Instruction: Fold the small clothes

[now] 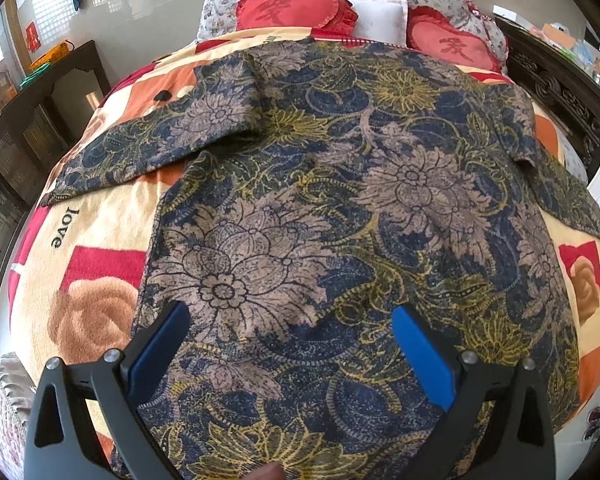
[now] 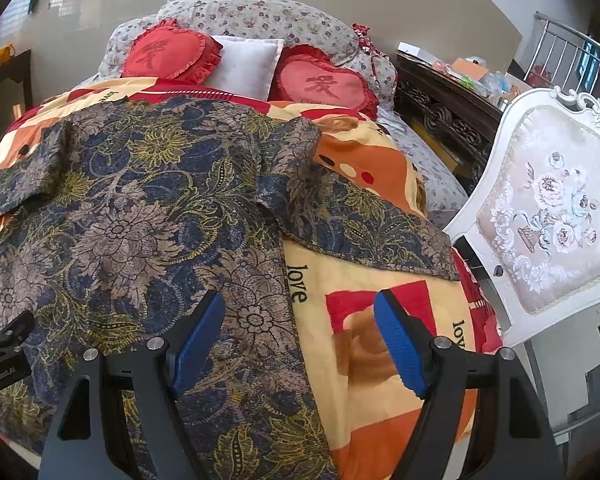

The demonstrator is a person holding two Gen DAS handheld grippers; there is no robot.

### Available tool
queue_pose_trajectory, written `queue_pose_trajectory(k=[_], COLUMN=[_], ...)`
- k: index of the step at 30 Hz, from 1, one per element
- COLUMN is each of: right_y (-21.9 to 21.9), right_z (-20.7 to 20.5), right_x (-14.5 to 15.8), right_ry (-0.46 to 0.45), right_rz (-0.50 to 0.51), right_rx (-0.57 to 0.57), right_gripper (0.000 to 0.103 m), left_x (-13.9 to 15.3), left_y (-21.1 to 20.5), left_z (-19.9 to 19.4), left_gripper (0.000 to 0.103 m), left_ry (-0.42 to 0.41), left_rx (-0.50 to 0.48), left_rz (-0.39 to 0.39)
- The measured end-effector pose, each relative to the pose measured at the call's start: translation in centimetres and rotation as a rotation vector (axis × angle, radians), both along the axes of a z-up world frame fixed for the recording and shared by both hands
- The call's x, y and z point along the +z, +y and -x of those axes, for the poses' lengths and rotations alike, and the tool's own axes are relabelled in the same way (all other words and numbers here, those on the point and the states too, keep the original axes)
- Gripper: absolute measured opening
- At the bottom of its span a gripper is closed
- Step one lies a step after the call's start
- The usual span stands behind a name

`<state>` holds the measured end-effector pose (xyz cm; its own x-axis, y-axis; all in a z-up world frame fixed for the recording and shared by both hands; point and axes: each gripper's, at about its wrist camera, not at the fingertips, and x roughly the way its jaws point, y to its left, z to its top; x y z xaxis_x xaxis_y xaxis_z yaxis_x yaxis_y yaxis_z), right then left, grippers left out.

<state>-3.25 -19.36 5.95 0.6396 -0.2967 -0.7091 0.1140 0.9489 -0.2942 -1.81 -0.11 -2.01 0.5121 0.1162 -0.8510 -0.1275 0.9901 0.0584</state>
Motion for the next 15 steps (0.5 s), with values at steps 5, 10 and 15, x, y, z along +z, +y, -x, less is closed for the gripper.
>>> queue_pose_trajectory(k=[5,10,15], right_y=[-0.24,-0.49,-0.60], right_z=[0.18,0.23,-0.05], right_x=[-0.27,-0.57,-0.81], right_ry=[0.001,0.005,0.010], right_rz=[0.019,0.047,0.027], right_rx=[-0.012,-0.019,-0.012], right_gripper=[0.051,0.051,0.051], left_x=[-0.03,-0.02,-0.07], left_y=[-0.19,-0.38,0.11], left_z=[-0.05,-0.10,-0.22], left_gripper=[0.103,0.103,0.103], left_ry=[0.002,0.001,-0.001], left_rx=[-0.004,-0.008,-0.006], left_rz=[0.002,0.003,0.031])
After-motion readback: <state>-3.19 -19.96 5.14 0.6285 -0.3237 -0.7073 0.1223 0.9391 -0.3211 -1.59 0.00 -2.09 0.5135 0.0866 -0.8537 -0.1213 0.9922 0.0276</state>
